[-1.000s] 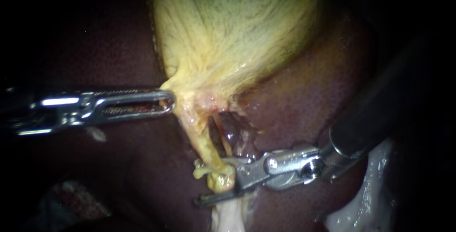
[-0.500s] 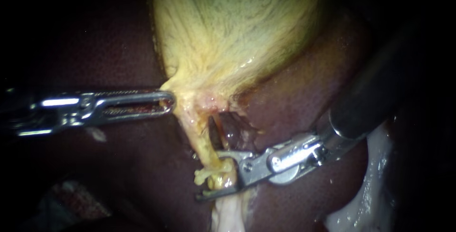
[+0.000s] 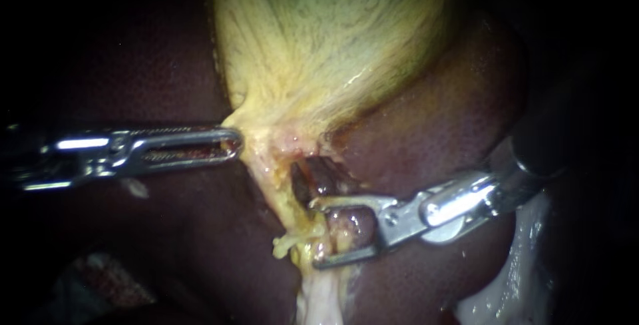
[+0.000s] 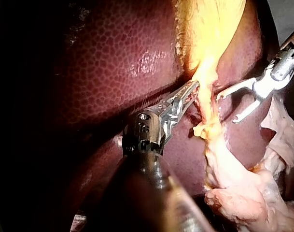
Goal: Going back first clip left tube
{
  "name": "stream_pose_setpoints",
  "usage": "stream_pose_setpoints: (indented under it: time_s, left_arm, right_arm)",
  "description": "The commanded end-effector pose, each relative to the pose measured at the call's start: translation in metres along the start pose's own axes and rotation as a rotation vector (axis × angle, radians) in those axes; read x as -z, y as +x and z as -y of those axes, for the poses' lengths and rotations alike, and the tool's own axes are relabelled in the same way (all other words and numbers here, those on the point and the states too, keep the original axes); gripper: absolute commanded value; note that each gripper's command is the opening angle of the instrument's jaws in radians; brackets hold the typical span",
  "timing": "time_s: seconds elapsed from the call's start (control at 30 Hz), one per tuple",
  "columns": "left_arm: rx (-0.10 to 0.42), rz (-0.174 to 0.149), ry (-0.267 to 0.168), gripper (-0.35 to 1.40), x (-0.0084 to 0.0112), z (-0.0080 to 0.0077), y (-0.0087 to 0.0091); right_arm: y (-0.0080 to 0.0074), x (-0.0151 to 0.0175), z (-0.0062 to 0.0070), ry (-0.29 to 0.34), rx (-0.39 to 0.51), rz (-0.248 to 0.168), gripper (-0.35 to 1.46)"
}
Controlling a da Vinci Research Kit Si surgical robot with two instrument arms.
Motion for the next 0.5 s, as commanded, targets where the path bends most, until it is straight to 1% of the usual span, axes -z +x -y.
stream_pose_setpoints:
  time_s: [0.03,0.13,0.27,0.37,0.5]
  left_arm:
    - [0.000,0.000,0.001,-0.20,-0.0001,0.0000,0.0001]
    - [-0.002,-0.002,0.006,-0.20,-0.0003,0.0000,0.0004]
    - [0.002,-0.002,0.007,-0.20,-0.0006,-0.0001,0.0007]
    - [0.001,0.001,0.009,-0.20,-0.0008,-0.0004,0.0009]
    - [0.000,0.001,0.009,-0.20,-0.0010,-0.0006,0.0010]
  right_arm:
    - [0.0001,0.0005,0.0000,-0.004,0.002,0.000,0.60]
    - [0.0006,0.0022,-0.0001,-0.009,0.009,0.000,0.60]
    - [0.0017,0.0039,-0.0003,-0.016,0.014,0.000,0.60]
    - [0.0023,0.0044,-0.0002,-0.015,0.027,0.000,0.60]
    - [0.0028,0.0049,0.0000,-0.015,0.037,0.000,0.60]
